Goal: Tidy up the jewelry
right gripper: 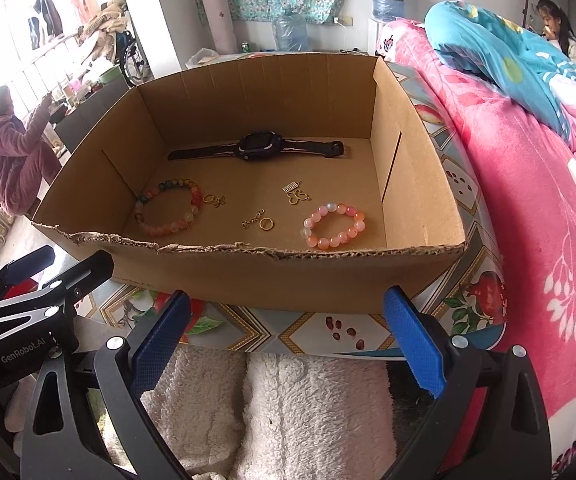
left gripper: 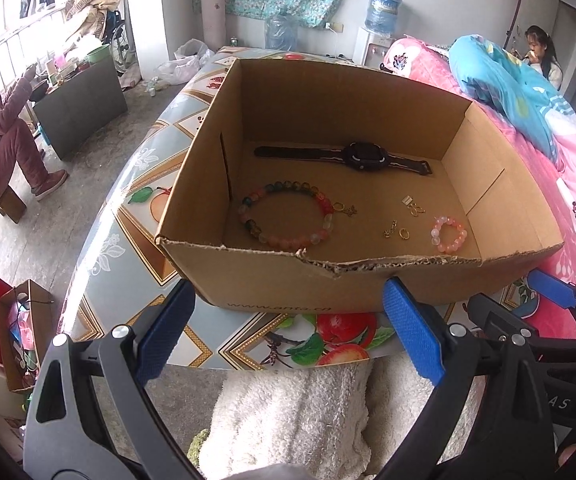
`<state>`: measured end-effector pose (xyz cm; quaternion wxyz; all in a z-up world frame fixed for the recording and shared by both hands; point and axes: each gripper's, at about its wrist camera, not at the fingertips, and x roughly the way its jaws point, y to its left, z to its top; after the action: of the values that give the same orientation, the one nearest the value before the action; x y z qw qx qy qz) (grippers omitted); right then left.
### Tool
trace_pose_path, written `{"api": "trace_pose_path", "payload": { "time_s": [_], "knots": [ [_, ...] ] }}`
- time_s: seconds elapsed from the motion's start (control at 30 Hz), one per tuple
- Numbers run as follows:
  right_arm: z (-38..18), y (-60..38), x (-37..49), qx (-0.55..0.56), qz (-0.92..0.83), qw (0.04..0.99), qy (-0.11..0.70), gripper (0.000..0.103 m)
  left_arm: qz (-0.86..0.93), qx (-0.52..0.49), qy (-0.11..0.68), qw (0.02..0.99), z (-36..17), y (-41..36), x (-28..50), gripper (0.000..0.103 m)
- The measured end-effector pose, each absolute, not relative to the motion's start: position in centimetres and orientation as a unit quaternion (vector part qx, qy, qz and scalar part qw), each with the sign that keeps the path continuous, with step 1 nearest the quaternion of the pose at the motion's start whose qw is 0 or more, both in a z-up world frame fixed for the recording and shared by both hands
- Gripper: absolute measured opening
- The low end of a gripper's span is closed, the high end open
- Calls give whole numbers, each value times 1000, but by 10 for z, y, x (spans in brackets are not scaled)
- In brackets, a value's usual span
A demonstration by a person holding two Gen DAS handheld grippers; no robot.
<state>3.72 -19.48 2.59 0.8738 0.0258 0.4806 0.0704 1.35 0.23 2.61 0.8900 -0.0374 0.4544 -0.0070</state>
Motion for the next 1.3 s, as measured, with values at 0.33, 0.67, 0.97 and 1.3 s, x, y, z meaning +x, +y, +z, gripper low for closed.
{"api": "trace_pose_path", "payload": {
  "time_s": [0.33, 0.67, 0.97, 1.3],
  "knots": [
    [27, -195, 39, 27, 67, 874, 481, 94, -9, -33, 456, 890, 26, 1, 15, 91],
    [27, -195, 39, 28, 67, 874, 481, 94, -10, -33, 457, 889, 26, 1, 15, 91],
    [27, -196, 40, 28, 68, 874, 481, 94, -9, -33, 457, 889, 26, 1, 15, 91],
    [27, -196, 40, 27, 67, 874, 481, 94, -9, -33, 457, 889, 26, 1, 15, 91]
  ]
}}
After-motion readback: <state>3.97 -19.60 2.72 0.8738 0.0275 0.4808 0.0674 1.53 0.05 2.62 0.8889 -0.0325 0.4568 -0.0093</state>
